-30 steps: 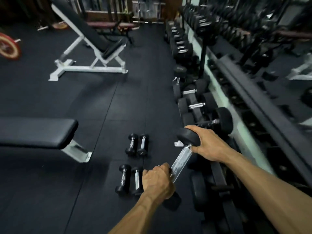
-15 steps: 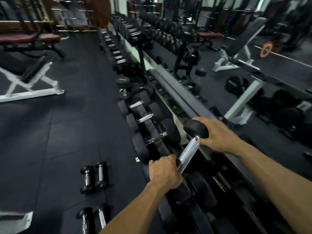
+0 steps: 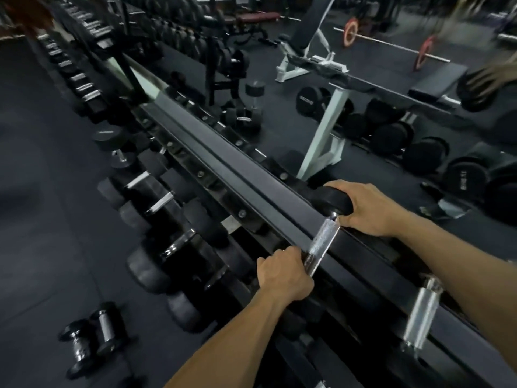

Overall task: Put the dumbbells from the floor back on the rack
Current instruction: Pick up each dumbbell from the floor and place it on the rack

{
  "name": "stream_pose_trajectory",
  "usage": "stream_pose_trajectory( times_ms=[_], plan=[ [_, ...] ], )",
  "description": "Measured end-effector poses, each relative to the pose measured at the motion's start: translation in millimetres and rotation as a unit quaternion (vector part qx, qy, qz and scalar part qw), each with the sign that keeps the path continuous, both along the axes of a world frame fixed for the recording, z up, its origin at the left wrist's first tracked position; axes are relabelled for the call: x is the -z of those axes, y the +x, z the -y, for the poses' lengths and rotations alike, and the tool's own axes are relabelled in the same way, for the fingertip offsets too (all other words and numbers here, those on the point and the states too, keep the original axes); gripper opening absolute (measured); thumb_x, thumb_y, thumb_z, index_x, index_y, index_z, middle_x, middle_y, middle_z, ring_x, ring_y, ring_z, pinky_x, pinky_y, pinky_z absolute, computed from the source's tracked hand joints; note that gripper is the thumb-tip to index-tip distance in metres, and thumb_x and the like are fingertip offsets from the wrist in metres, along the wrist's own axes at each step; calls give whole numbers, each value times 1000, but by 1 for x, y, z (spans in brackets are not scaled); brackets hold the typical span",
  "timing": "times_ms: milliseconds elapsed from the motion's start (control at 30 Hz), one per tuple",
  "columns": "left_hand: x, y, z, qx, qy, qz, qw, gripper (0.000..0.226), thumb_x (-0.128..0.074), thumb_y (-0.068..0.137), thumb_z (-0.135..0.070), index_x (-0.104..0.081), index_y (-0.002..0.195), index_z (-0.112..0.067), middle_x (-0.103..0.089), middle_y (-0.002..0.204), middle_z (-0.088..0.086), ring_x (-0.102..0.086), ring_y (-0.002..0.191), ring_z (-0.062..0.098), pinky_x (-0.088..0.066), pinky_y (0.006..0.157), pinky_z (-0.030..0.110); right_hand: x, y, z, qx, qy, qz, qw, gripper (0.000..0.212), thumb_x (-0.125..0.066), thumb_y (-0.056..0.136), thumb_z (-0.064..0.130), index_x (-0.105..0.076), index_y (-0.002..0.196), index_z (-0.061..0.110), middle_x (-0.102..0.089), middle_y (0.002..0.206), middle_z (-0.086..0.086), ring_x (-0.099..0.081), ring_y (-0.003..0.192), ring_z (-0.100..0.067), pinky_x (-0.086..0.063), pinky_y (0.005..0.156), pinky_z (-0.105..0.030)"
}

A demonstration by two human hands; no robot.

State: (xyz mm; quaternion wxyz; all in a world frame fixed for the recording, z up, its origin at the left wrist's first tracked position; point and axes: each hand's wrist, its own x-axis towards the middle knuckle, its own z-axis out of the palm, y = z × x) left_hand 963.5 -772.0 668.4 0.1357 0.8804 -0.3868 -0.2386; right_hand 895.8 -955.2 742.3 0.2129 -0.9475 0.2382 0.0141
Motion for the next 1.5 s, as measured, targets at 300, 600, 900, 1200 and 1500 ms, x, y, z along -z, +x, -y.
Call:
stream_pose_trajectory(
  times_ms=[300, 600, 900, 1200, 1500],
  plan=[
    [23, 9, 56, -14, 41, -46, 998, 31, -69, 78, -26, -55, 105, -22, -62, 97, -1, -60, 100, 24, -39, 96, 39, 38, 12, 61, 5, 48, -31, 998, 65, -75, 74, 13, -48, 122, 47, -66, 104, 9, -66, 93, -17, -56, 84, -42],
    [25, 38, 60, -13, 65, -134, 989, 51, -81, 69, -35, -61, 115, -24, -64, 103, -2, -62, 102, 21, -52, 85, 35, 50, 33, 71, 20, 79, -66, 994, 57, -72, 74, 15, -53, 120, 43, -68, 97, 6, -68, 86, -18, -58, 80, -41],
    [29, 37, 51, -33, 9, -121, 992, 21, -77, 72, -39, -63, 85, -28, -66, 82, -8, -60, 81, 13, -45, 64, 26, 41, 32, 59, 14, 53, -79, 995, 62, -70, 81, 17, -45, 136, 31, -64, 104, 0, -64, 91, -23, -56, 84, -43],
    [16, 51, 8, -71, -61, -74, 993, 34, -61, 86, -48, -69, 105, -21, -68, 106, -4, -62, 102, 16, -52, 88, 37, 22, 66, 20, -68, -62, -79, 993, 77, -66, 87, 37, -27, 152, 20, -49, 139, -9, -41, 129, -31, -43, 102, -46],
    [15, 85, -132, -114, -4, 52, 992, 43, -54, 89, -50, -59, 123, -24, -59, 115, 1, -57, 108, 23, -52, 86, 40, 20, 146, -109, -221, -104, -68, 967, 74, -59, 90, 47, -27, 152, 21, -42, 148, -8, -34, 135, -30, -38, 107, -48]
  ],
)
